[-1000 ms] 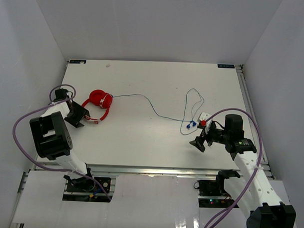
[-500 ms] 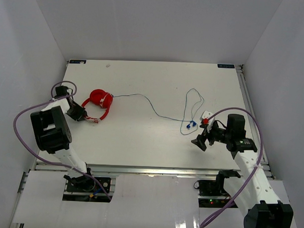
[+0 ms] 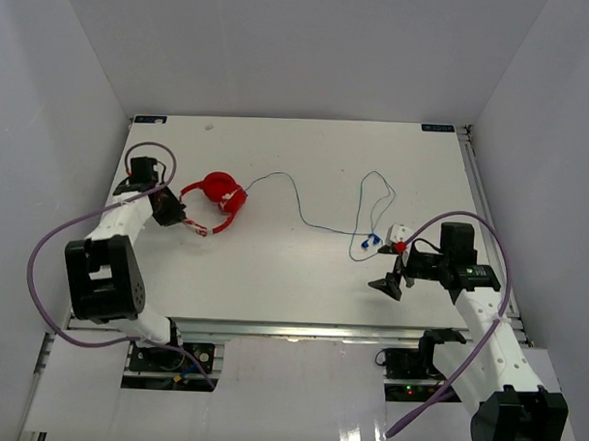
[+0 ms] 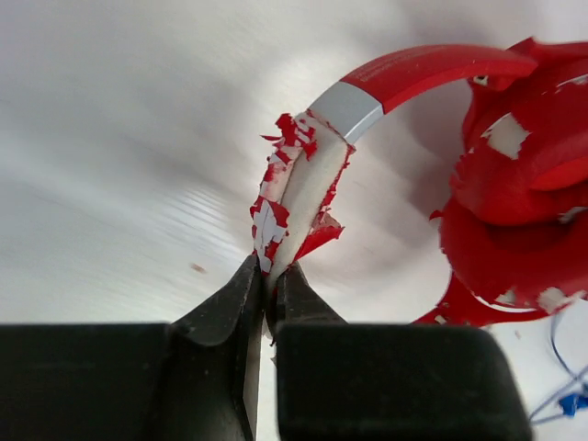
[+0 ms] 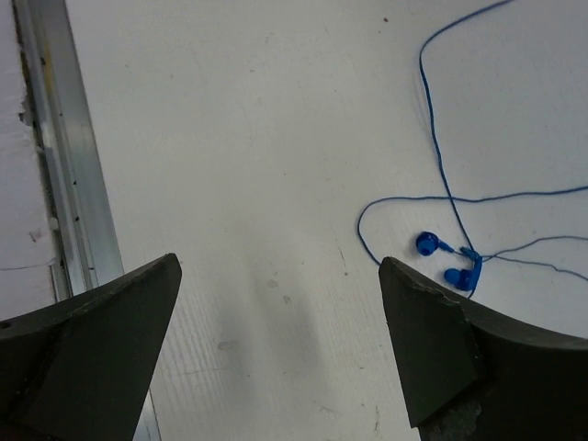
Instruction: Wrap the headphones
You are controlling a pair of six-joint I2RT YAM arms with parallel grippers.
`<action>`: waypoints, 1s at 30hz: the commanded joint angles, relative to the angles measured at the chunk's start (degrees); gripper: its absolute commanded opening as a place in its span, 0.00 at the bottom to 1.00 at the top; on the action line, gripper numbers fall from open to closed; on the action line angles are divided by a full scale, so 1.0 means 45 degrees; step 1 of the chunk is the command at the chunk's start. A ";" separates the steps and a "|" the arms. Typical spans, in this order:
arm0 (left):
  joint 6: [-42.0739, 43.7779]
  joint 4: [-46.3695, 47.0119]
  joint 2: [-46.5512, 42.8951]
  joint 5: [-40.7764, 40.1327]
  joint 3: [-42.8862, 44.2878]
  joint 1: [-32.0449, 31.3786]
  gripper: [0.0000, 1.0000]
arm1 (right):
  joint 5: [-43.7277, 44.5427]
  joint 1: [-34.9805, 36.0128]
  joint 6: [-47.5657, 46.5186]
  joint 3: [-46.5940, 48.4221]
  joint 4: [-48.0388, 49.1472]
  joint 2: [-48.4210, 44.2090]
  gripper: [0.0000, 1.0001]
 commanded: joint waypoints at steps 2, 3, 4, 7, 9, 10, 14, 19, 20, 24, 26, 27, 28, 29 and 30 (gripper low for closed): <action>-0.1314 0.0486 -0.3353 0.1407 -0.0021 -0.3125 0.00 | -0.1645 0.0042 -0.4203 0.2533 -0.2519 0.0341 0.90; -0.1648 0.0582 -0.3669 0.1372 -0.0092 -0.3667 0.00 | -0.1681 0.0125 -0.4703 0.2967 -0.2780 0.0472 0.90; -0.1982 0.0677 -0.3985 0.1338 -0.0164 -0.4209 0.00 | -0.1716 0.0208 -0.5203 0.3402 -0.3042 0.0602 0.90; -0.2558 0.0648 -0.4384 0.1112 0.0181 -0.5813 0.00 | -0.1484 0.0372 -0.5255 0.4859 -0.3154 0.1087 0.90; -0.2740 0.0505 -0.4465 0.0926 0.0586 -0.6587 0.00 | -0.1366 0.0426 -0.4562 0.5596 -0.2602 0.1283 0.90; -0.2793 0.0352 -0.4465 0.0797 0.0856 -0.6937 0.00 | -0.1339 0.0427 -0.3782 0.5856 -0.2000 0.1336 0.90; -0.2920 -0.0343 -0.4469 0.0734 0.1907 -0.7991 0.00 | -0.2306 0.0488 0.0320 0.6008 0.0754 0.1510 0.90; -0.2975 -0.1281 -0.4842 0.0937 0.2761 -0.8387 0.00 | -0.3031 0.0945 0.4013 0.4864 0.3775 0.1494 0.90; -0.2974 -0.1385 -0.5001 0.0949 0.2877 -0.8387 0.00 | -0.3018 0.1022 0.4202 0.4665 0.4501 0.1470 0.90; -0.2954 -0.1797 -0.5314 0.1493 0.3196 -0.8406 0.00 | -0.3589 0.1294 0.5293 0.4723 0.5356 0.2060 0.90; -0.2922 -0.1847 -0.5545 0.1775 0.3246 -0.8406 0.00 | -0.3396 0.1491 0.6575 0.4905 0.6194 0.2473 0.90; -0.2917 -0.1889 -0.5647 0.1838 0.3276 -0.8406 0.00 | -0.3195 0.1589 0.6989 0.4943 0.6510 0.2590 0.90; -0.2887 -0.2001 -0.5802 0.1855 0.3321 -0.8406 0.00 | -0.3008 0.1647 0.7514 0.4951 0.7125 0.2728 0.90; -0.2831 -0.2134 -0.5946 0.1864 0.3405 -0.8406 0.00 | -0.2847 0.1657 0.8002 0.4924 0.7765 0.2871 0.90; -0.2795 -0.2249 -0.6022 0.1889 0.3511 -0.8406 0.00 | -0.2700 0.1701 0.8237 0.4908 0.8052 0.2987 0.90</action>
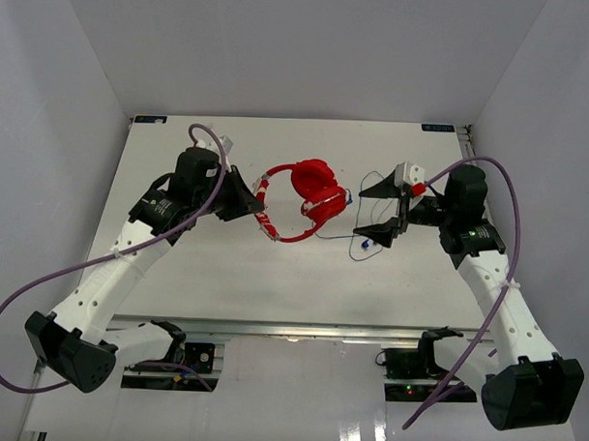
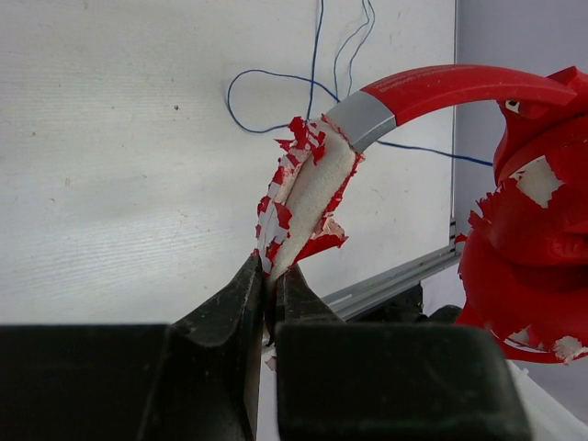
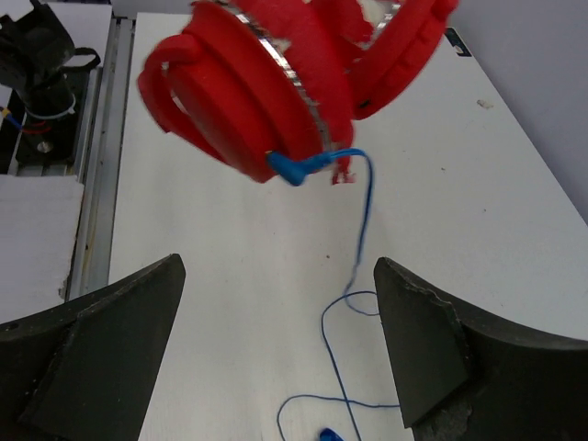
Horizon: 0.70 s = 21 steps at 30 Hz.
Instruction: Wrap the headphones
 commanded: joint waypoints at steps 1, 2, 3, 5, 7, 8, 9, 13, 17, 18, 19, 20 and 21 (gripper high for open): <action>-0.0200 -0.0183 -0.1011 0.0842 0.0978 -0.0031 0.00 | 0.0294 0.0316 0.2875 0.0375 0.2997 0.0574 0.90; -0.0203 -0.0257 -0.1091 0.0921 0.1072 -0.0031 0.00 | 0.0367 0.0403 0.3063 0.0413 0.3117 0.0812 0.90; -0.0213 -0.0298 -0.1172 0.1022 0.1163 -0.0031 0.00 | 0.0428 0.0484 0.3246 0.0454 0.3189 0.1095 0.90; -0.0361 -0.0261 -0.1323 0.1498 0.1249 -0.0031 0.00 | 0.0535 0.0800 0.3404 0.0551 0.3342 0.1512 0.90; -0.0474 -0.0180 -0.1410 0.1774 0.1308 -0.0031 0.00 | 0.0632 0.1140 0.3865 0.0387 0.3938 0.1740 0.90; -0.0546 -0.0147 -0.1434 0.1951 0.1356 -0.0031 0.00 | 0.0652 0.1278 0.4233 0.0238 0.4272 0.1819 0.90; -0.0618 -0.0133 -0.1460 0.2115 0.1440 -0.0031 0.00 | 0.0633 0.1409 0.4598 0.0050 0.4875 0.1910 0.90; -0.0929 -0.0098 -0.1393 0.2687 0.2134 -0.0031 0.00 | 0.0522 0.1941 0.6264 -0.0510 0.7100 0.2292 0.92; -0.1339 0.0202 -0.1214 0.3070 0.2998 -0.0031 0.00 | 0.0581 0.2126 0.7869 -0.1158 0.9461 0.2762 0.96; -0.1474 0.0328 -0.1185 0.3235 0.3145 -0.0031 0.00 | 0.0581 0.2126 0.8209 -0.1429 1.0017 0.2840 0.97; -0.1555 0.0398 -0.1100 0.3367 0.3379 -0.0031 0.00 | 0.0507 0.2126 0.8675 -0.1714 1.0807 0.2917 0.98; -0.1614 0.0434 -0.0985 0.3483 0.3654 -0.0031 0.00 | 0.0394 0.2129 0.9236 -0.2008 1.1764 0.2997 1.00; -0.1725 0.0443 -0.0855 0.3604 0.3905 -0.0031 0.00 | 0.0282 0.2147 1.0005 -0.2305 1.3052 0.3109 0.98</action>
